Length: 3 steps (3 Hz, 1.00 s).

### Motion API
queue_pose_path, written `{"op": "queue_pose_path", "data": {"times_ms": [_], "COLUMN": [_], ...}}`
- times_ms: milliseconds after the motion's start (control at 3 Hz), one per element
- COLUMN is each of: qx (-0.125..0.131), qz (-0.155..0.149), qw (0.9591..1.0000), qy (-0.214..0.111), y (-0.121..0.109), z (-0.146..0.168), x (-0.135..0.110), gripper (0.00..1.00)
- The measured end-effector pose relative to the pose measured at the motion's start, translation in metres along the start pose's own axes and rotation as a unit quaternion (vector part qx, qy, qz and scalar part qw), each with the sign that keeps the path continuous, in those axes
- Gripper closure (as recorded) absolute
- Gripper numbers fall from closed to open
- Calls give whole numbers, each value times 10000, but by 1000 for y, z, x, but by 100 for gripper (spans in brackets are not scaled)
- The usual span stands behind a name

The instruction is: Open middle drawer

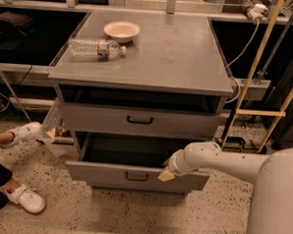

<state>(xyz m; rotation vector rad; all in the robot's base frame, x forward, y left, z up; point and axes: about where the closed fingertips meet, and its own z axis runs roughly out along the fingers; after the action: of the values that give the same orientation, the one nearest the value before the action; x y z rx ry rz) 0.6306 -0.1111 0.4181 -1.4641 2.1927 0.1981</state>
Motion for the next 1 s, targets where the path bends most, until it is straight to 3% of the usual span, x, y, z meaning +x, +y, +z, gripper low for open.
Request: {"op": "queue_pose_path", "data": {"times_ms": [667, 1000], "qx": [88, 144], "qz": [-226, -315], "qw": [9997, 9993], "qy": [-74, -153], "y": [13, 38], "z": [-11, -19], "x": [1, 12], "gripper": [100, 100]}}
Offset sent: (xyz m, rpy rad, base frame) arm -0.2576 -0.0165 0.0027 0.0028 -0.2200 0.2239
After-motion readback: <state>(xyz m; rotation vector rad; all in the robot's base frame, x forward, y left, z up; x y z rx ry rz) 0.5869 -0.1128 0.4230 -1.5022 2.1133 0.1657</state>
